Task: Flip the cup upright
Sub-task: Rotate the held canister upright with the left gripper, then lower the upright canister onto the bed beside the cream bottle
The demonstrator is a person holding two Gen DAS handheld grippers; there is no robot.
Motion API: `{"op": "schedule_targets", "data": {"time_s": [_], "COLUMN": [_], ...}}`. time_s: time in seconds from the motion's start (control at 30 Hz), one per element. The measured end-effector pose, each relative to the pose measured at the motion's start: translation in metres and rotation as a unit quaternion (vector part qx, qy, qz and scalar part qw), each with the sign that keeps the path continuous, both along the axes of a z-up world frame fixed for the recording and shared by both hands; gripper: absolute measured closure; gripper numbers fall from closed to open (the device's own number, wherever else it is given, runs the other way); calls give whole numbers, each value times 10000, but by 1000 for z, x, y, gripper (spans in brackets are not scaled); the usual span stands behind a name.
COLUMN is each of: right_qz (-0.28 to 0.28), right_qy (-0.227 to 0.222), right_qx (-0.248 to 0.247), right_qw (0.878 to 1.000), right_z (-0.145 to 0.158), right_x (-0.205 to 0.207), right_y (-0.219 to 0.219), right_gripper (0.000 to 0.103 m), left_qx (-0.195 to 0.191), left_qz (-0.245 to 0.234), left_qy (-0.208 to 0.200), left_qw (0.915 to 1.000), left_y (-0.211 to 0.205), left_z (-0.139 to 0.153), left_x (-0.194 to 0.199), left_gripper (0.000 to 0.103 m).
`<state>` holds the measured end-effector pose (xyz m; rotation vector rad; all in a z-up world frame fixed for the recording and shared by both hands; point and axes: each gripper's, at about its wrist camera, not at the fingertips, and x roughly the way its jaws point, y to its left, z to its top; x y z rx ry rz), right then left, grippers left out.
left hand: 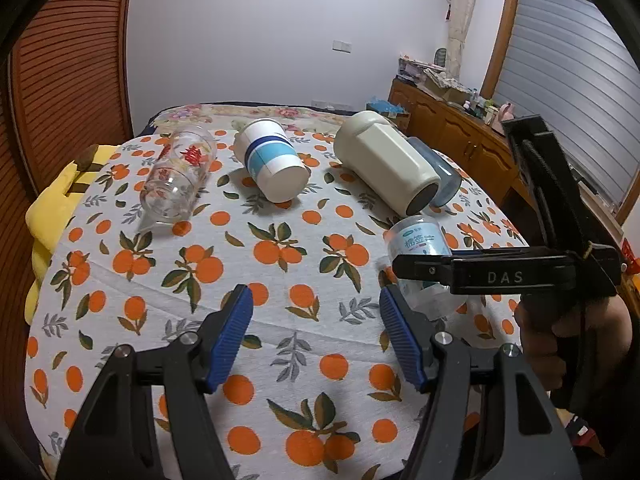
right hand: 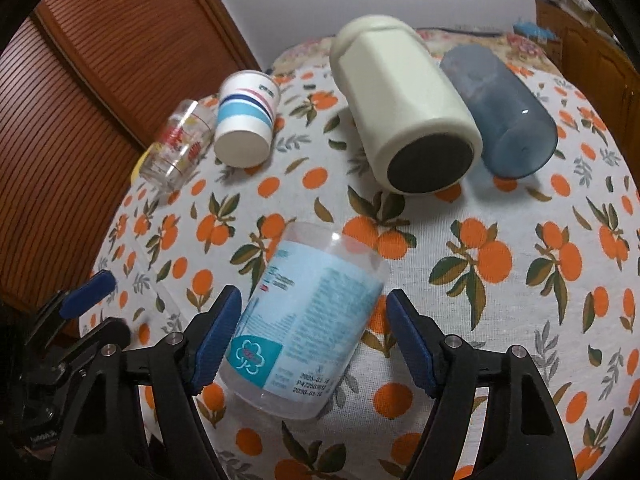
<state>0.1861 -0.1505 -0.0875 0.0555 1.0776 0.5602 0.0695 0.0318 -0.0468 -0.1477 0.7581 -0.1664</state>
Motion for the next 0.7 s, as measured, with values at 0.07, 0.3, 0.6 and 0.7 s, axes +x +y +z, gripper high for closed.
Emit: {"op": "schedule_targets", "data": {"time_s": [0.07, 0.3, 0.6, 0.7], "right_qz": [18, 66, 272, 299], "right_qy": [105, 232, -330, -866], "right_qx": [6, -54, 70, -68], "right_qw": [9999, 9997, 9991, 9958], "right_z": [-1, -4, 9, 21], "right_x": [2, 14, 19, 13], "right_y": [0, 5, 3, 0], "right_gripper": [27, 27, 39, 39], "left_qx": [-8, -20, -2, 3], "left_qz": [11, 33, 16, 46], "left_qy": [-9, 7, 36, 34], "left_qw": [10000, 10000, 10000, 10000], "left_y": [2, 4, 2, 3], "left_z": [0, -1, -3, -3], "left_x": [-1, -1, 0, 0], "left_gripper": [38, 38, 38, 38]}}
